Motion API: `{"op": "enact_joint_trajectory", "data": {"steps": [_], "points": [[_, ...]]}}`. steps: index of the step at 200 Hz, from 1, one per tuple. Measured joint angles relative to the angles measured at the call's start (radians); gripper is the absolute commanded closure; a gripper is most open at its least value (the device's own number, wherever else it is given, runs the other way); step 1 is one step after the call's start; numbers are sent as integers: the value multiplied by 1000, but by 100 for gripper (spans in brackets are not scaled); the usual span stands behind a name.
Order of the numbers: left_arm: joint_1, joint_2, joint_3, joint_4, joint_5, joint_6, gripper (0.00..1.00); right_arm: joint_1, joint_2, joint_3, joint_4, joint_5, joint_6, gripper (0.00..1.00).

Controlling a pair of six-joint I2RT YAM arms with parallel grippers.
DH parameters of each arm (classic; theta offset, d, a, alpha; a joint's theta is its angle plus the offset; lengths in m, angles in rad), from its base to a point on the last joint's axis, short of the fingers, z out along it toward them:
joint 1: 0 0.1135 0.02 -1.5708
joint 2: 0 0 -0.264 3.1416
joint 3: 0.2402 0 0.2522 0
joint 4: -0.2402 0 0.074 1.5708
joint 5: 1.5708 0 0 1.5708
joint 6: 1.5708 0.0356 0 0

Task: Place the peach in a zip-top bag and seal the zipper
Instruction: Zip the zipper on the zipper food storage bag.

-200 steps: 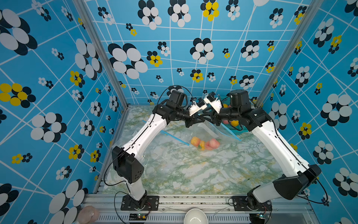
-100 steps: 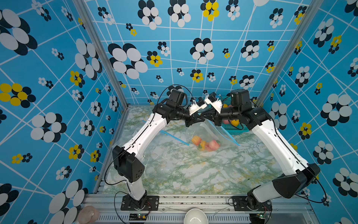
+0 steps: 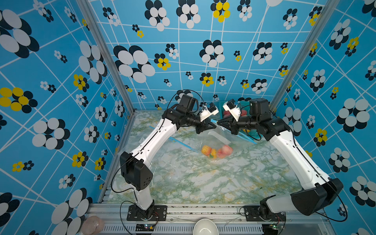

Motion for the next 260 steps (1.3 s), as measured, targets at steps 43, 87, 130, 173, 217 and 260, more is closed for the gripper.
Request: {"op": "enact_joint_trajectory", "data": {"steps": [43, 87, 130, 173, 217, 260], "points": [[13, -1, -22, 69, -12, -57, 100, -14, -49, -47, 1, 109, 64, 100], [18, -1, -75, 145, -39, -122, 100, -30, -132, -156, -18, 285, 172, 99], [18, -35, -178, 259, -59, -193, 100, -43, -246, -280, -24, 391, 328, 98], [28, -38, -149, 249, -69, -198, 100, -47, -256, -237, -100, 463, 350, 97], [33, -38, -106, 228, -90, -199, 100, -93, -256, -233, -122, 507, 351, 96], [33, -37, -106, 214, -131, -214, 100, -142, -256, -233, -164, 521, 350, 95]]}}
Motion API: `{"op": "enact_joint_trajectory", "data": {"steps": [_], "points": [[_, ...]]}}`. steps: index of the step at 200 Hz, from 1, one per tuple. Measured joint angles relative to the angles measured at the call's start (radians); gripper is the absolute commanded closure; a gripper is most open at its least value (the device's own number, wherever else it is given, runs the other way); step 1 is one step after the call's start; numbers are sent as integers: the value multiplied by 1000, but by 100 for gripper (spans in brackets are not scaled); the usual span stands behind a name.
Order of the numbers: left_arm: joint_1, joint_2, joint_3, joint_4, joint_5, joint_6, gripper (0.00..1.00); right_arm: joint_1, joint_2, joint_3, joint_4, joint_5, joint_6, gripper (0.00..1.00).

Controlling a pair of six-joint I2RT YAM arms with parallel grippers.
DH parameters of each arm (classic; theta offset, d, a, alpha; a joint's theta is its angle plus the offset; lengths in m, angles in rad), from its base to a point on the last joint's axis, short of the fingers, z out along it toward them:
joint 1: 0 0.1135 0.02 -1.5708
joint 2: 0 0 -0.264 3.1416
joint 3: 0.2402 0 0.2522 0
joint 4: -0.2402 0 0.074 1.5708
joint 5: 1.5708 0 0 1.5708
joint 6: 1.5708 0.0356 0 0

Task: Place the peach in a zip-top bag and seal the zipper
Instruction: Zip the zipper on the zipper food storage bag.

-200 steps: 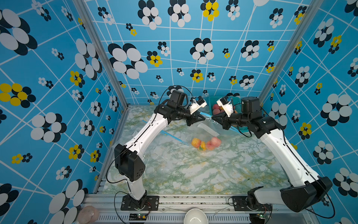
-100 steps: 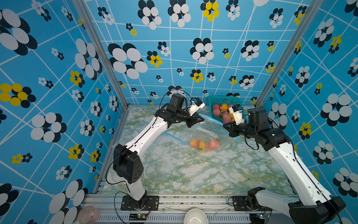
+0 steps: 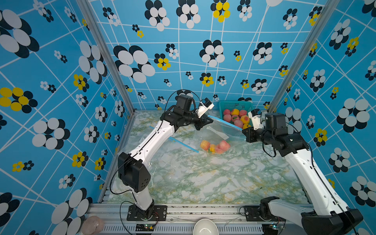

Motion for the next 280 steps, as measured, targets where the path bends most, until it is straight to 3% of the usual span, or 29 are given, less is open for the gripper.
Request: {"op": "enact_joint_trajectory", "data": {"steps": [62, 102, 125, 165, 208, 249, 280], "points": [[0, 0, 0, 5, -8, -23, 100, -39, -3, 11, -53, 7, -3, 90], [12, 0, 0, 24, -42, -72, 100, -61, 8, 84, -124, 51, 23, 61], [18, 0, -6, 51, -72, -114, 100, -68, 22, 169, -150, 51, 82, 55], [-18, 1, -10, 77, -111, -149, 100, -66, -18, 183, -80, -40, 301, 49], [-43, 9, -10, 79, -132, -158, 100, 35, -90, -96, 228, -126, 718, 42], [-64, 17, -4, 78, -143, -154, 100, 115, -48, -238, 492, -84, 1000, 41], [-80, 17, 3, 74, -151, -135, 100, 117, -48, -248, 609, 0, 1101, 40]]}}
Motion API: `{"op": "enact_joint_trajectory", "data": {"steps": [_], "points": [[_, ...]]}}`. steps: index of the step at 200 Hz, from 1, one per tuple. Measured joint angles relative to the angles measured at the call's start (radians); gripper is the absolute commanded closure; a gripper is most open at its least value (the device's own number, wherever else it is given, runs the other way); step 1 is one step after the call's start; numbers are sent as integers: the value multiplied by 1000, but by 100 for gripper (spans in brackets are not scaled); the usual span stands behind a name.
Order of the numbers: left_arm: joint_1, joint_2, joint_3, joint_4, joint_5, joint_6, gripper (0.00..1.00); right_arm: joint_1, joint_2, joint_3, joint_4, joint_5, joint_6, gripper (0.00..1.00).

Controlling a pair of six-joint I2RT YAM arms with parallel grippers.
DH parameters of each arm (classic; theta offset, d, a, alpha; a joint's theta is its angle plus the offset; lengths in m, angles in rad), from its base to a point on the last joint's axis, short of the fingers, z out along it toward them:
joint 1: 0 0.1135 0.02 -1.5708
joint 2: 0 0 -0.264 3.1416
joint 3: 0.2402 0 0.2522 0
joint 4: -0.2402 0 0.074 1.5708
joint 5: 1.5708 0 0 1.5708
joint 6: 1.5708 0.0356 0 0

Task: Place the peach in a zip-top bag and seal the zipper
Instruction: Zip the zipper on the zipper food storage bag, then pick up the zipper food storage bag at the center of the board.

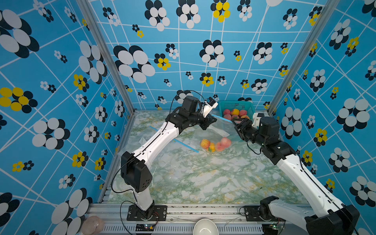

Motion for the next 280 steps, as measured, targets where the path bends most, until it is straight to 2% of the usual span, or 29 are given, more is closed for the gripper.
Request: {"op": "enact_joint_trajectory", "data": {"steps": [48, 84, 102, 146, 173, 206, 246, 280], "points": [[-16, 0, 0, -1, -6, 24, 100, 0, 35, 1, 51, 48, 77, 41], [-38, 0, 2, -5, -19, 54, 100, 0, 64, 1, 50, 59, 122, 47], [-47, 0, 3, -8, -27, 74, 100, 0, 75, 1, 51, 60, 149, 59], [-49, 0, 3, -10, -49, 87, 100, -8, 92, 1, 51, 67, 192, 100], [-56, 0, 3, -9, -48, 82, 100, -18, 81, 18, 24, 67, 153, 100], [-98, -4, 3, -11, -48, 76, 100, -30, 18, 90, -114, 108, 13, 100], [-225, -38, -2, 2, -33, 48, 100, -34, -179, 129, -354, 193, -137, 100], [-338, -43, -32, 93, 22, -45, 100, -35, -332, 176, -584, 310, -197, 100]]}}
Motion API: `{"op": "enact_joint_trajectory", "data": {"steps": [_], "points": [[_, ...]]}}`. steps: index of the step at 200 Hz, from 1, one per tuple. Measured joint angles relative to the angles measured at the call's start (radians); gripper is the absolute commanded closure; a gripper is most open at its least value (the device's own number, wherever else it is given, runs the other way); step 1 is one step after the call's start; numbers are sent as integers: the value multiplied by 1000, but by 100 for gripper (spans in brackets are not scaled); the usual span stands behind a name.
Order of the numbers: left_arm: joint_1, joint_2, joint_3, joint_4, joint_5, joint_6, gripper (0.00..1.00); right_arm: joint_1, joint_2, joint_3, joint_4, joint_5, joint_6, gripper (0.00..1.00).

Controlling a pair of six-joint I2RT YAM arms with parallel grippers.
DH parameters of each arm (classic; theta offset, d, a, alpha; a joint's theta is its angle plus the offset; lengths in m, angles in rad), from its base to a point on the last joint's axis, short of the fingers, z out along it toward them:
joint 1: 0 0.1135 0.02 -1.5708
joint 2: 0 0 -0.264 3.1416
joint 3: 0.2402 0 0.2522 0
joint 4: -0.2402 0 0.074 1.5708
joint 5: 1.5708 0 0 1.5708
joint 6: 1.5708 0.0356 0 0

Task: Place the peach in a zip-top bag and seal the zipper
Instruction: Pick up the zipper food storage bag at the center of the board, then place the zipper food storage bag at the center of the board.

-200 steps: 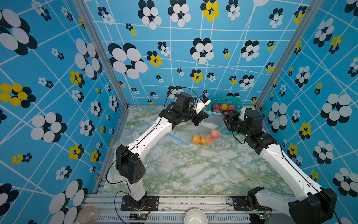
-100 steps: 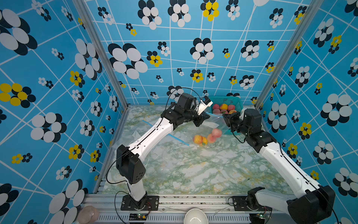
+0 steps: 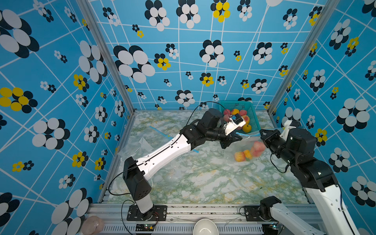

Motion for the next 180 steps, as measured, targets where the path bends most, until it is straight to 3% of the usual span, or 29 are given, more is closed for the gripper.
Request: {"op": "enact_joint_trajectory", "data": {"steps": [33, 69, 107, 139, 165, 180], "points": [[-88, 64, 0, 140, 70, -135, 100, 0, -53, 76, -178, 143, -47, 100], [-113, 206, -19, 323, 111, -302, 100, -50, 26, 49, -221, 257, -129, 100], [-83, 401, -17, 403, 46, -362, 100, -259, 245, -92, -124, 140, -187, 100], [-74, 497, 49, 354, -58, -340, 100, -349, 431, -125, -18, 28, -220, 100], [-64, 535, 131, 325, -135, -332, 92, -405, 515, -124, 71, -25, -236, 100], [-55, 557, 177, 285, -151, -323, 80, -430, 560, -119, 124, -34, -244, 98]]}}
